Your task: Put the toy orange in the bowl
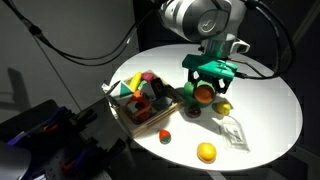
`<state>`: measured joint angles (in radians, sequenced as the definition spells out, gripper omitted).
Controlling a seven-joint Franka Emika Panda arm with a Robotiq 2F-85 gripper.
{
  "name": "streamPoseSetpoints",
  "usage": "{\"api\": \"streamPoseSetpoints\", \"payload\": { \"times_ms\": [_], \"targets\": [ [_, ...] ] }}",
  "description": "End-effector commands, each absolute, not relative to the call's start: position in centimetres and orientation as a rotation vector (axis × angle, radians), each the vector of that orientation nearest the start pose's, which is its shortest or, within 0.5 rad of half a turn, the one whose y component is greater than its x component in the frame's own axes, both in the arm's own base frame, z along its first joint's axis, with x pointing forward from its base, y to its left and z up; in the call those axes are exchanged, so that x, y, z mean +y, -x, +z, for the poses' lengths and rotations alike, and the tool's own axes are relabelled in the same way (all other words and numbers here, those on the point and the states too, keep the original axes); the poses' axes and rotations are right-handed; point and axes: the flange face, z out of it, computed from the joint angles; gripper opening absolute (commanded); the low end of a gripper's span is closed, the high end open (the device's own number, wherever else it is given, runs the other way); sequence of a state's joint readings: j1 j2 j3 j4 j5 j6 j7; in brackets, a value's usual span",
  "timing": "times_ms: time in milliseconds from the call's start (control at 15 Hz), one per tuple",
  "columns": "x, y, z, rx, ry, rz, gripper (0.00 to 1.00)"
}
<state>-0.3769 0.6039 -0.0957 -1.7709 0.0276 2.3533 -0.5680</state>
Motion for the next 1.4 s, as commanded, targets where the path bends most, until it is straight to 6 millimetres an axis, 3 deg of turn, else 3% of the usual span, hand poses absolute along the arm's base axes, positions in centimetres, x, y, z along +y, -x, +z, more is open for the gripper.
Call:
{"api": "streamPoseSetpoints", "payload": {
  "times_ms": [0,533,1000,1067,1333],
  "targets": [
    [-28.0,-60.5,23.5,-0.198,3.161,0.025,0.53],
    [-24.7,-63.7,23.5,-0.290,3.152,-0.014,0.53],
    [-23.8,-65.1,19.4,-0.315,3.142,0.021,0.53],
    [-23.7,-65.2,19.3,-0.315,3.139,0.019,0.94],
    [-23.7,-64.7,19.5,-0.315,3.126,0.017,1.00]
  ]
}}
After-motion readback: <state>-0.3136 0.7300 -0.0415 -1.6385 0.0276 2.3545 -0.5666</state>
